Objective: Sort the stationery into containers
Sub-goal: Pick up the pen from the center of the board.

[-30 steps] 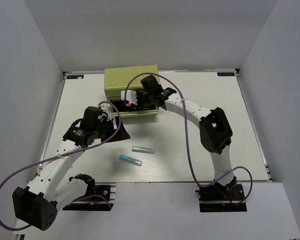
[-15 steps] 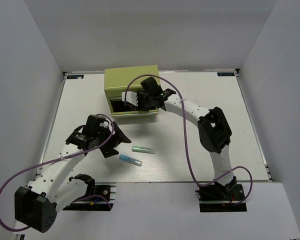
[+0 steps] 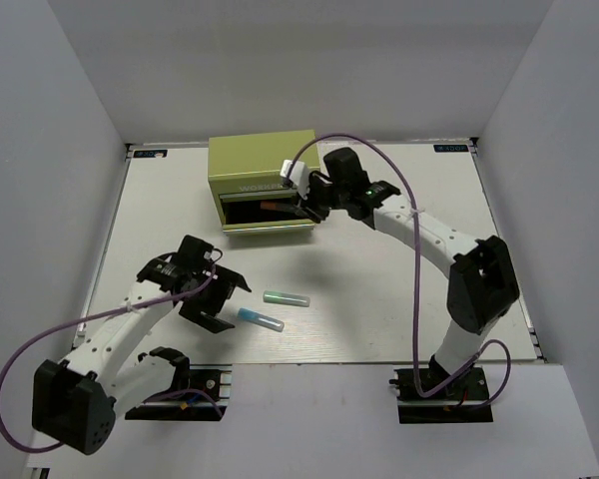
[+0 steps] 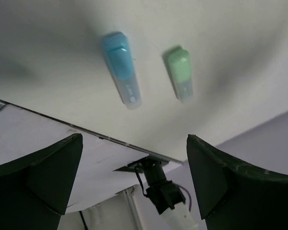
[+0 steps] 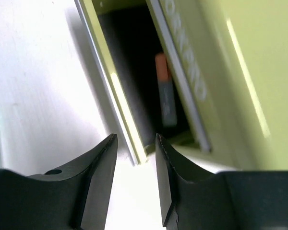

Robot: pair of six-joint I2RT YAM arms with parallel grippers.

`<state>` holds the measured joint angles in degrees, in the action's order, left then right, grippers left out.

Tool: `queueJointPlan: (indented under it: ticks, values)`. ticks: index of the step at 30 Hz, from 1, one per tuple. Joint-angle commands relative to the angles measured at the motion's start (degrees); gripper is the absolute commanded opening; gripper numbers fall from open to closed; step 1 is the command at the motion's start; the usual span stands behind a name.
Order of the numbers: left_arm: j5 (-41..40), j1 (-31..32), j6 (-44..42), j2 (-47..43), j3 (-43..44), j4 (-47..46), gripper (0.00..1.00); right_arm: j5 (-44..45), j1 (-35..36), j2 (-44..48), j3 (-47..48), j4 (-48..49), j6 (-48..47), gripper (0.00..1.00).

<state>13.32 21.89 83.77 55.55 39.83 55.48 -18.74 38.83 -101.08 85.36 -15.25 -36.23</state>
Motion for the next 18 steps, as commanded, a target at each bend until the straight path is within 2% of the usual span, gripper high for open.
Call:
queueJointPlan:
  ticks: [1,6,9,18]
  values:
    - [-3.7,0.3,4.1,5.9,2.8,4.8,0.99,-1.9,-1.6,5.7,-5.7,4.4,7.0,0.44]
    - [-3.2,0.8,3.5,13.9,4.8,1.5,0.96,-2.0,-3.3,11.2,-13.2,5.5,7.8,0.45]
    - [-4.4,0.8,2.1,17.6,6.1,0.6,0.91,-1.8,-4.3,13.4,-15.8,5.8,8.3,0.45]
    - [-5.8,2.5,2.1,24.5,5.6,-3.3,0.86,-2.4,-6.0,15.8,-18.4,5.3,10.3,0.45]
